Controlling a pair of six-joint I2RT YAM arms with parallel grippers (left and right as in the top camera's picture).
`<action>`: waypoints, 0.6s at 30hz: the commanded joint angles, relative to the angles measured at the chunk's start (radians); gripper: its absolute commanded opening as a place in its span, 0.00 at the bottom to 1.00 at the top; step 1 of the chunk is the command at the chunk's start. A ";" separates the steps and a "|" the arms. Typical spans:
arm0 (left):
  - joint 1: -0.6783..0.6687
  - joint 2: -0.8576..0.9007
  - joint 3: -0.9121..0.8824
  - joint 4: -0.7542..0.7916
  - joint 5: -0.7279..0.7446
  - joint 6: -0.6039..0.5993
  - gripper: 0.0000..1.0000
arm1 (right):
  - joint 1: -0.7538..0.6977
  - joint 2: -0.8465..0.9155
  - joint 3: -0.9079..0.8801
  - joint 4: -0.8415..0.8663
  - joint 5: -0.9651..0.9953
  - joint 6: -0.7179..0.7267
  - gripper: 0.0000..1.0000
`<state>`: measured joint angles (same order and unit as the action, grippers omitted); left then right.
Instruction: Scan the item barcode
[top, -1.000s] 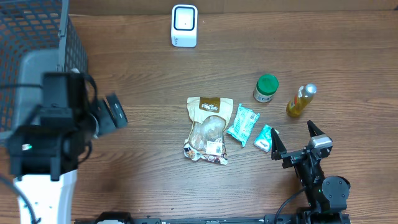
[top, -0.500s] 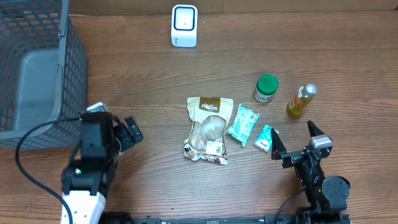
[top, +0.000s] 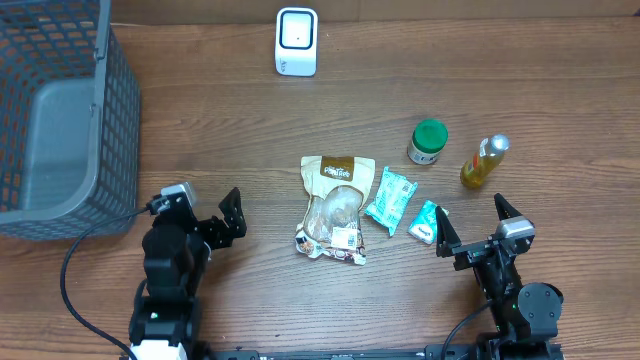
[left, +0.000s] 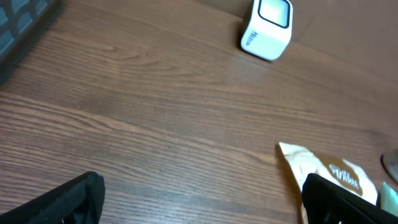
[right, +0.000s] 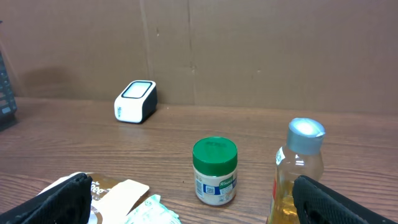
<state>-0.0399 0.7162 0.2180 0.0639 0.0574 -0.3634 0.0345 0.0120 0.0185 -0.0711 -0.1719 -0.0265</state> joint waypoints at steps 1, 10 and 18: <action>-0.013 -0.053 -0.061 0.042 0.026 0.055 0.99 | 0.005 -0.009 -0.011 0.005 0.002 -0.005 1.00; -0.013 -0.199 -0.213 0.107 0.024 0.053 1.00 | 0.005 -0.009 -0.011 0.005 0.002 -0.005 1.00; -0.011 -0.364 -0.213 0.020 0.013 0.137 0.99 | 0.005 -0.009 -0.011 0.005 0.002 -0.005 1.00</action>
<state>-0.0460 0.4221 0.0090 0.1162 0.0715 -0.3027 0.0345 0.0120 0.0185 -0.0715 -0.1726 -0.0261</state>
